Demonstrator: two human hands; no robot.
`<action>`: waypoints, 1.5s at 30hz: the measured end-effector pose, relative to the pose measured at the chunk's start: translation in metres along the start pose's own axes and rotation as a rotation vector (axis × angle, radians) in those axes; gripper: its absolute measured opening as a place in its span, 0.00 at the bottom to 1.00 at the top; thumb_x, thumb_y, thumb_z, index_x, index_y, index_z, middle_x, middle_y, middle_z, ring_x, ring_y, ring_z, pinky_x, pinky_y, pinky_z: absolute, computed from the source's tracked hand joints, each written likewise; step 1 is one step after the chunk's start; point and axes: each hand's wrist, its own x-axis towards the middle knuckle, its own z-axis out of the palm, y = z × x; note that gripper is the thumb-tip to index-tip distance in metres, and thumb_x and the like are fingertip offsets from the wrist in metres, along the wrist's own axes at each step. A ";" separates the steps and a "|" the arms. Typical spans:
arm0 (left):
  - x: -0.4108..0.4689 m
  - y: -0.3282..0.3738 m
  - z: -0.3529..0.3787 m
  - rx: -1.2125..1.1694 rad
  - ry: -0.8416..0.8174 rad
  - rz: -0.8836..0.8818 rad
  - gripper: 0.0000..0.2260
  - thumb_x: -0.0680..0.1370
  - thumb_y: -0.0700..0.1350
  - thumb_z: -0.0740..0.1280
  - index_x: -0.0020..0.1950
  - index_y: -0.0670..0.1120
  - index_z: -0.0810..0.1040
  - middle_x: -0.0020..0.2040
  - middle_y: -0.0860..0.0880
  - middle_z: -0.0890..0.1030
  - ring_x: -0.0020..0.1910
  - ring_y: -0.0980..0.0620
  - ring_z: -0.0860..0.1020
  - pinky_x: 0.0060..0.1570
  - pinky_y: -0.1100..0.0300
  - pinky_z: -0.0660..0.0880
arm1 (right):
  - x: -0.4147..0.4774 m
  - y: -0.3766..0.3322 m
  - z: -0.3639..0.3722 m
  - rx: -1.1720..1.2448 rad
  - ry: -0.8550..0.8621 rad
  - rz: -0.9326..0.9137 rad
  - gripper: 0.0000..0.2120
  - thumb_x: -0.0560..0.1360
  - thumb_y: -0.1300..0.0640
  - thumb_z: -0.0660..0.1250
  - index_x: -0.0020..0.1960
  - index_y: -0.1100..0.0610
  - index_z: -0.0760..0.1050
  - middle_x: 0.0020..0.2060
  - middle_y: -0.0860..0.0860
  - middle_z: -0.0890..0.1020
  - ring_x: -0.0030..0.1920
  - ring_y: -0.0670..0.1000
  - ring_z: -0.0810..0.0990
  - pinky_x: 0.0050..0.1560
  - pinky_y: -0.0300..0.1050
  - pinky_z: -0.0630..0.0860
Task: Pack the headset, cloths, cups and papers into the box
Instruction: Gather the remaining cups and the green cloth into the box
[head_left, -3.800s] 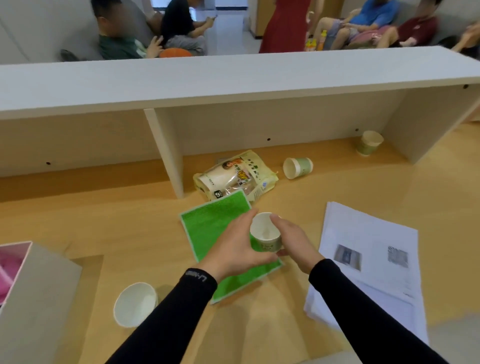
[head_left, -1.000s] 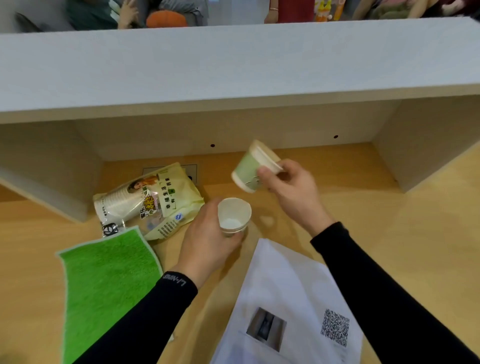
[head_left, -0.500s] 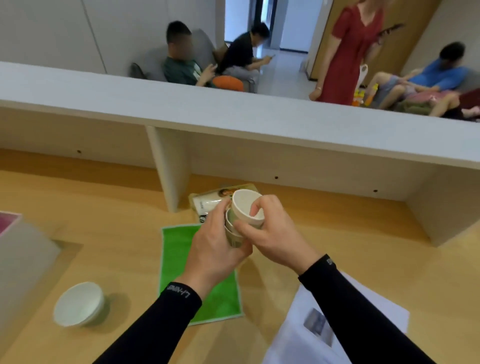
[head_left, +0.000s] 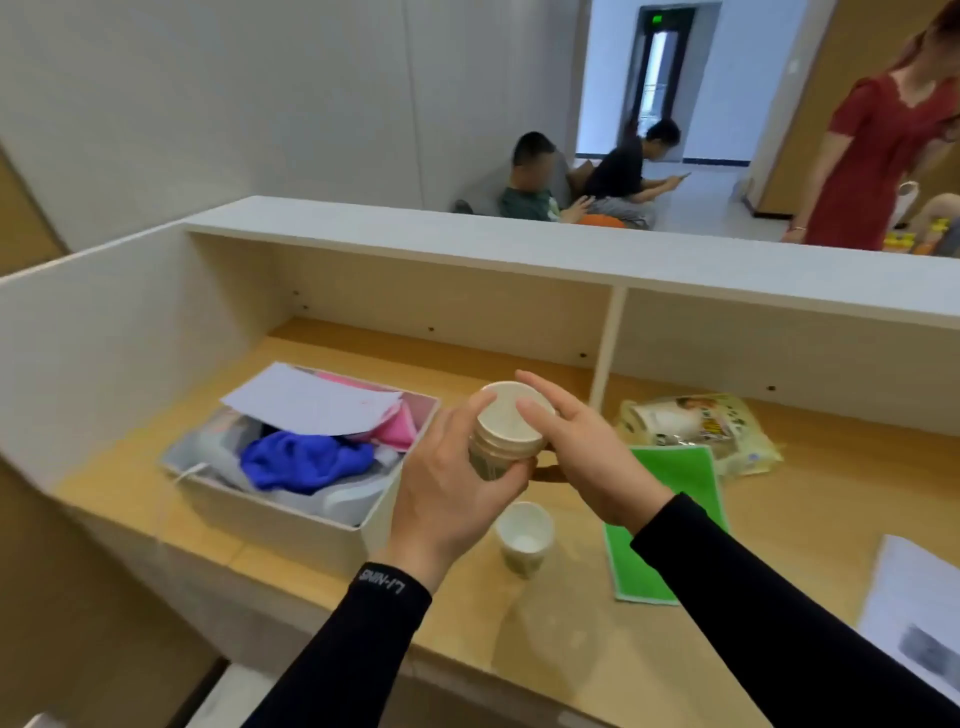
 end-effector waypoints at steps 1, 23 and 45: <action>0.000 -0.006 -0.012 -0.010 0.028 -0.015 0.28 0.68 0.52 0.74 0.66 0.52 0.69 0.57 0.58 0.74 0.54 0.61 0.73 0.51 0.70 0.72 | 0.003 -0.004 0.015 0.030 -0.041 0.024 0.16 0.79 0.49 0.58 0.66 0.43 0.70 0.59 0.48 0.80 0.55 0.51 0.79 0.49 0.50 0.79; 0.029 -0.090 -0.018 0.075 -0.117 -0.112 0.18 0.67 0.50 0.74 0.51 0.47 0.73 0.54 0.49 0.75 0.46 0.58 0.72 0.46 0.74 0.70 | 0.106 0.070 -0.005 -0.111 0.286 0.206 0.13 0.76 0.61 0.58 0.58 0.59 0.76 0.45 0.52 0.79 0.45 0.50 0.78 0.42 0.44 0.74; -0.005 -0.119 0.078 0.059 -0.900 0.113 0.41 0.74 0.50 0.69 0.77 0.54 0.44 0.76 0.51 0.57 0.69 0.49 0.68 0.64 0.58 0.68 | 0.015 0.126 0.025 -0.017 0.443 0.490 0.15 0.80 0.52 0.54 0.58 0.56 0.75 0.45 0.53 0.82 0.43 0.52 0.81 0.43 0.47 0.79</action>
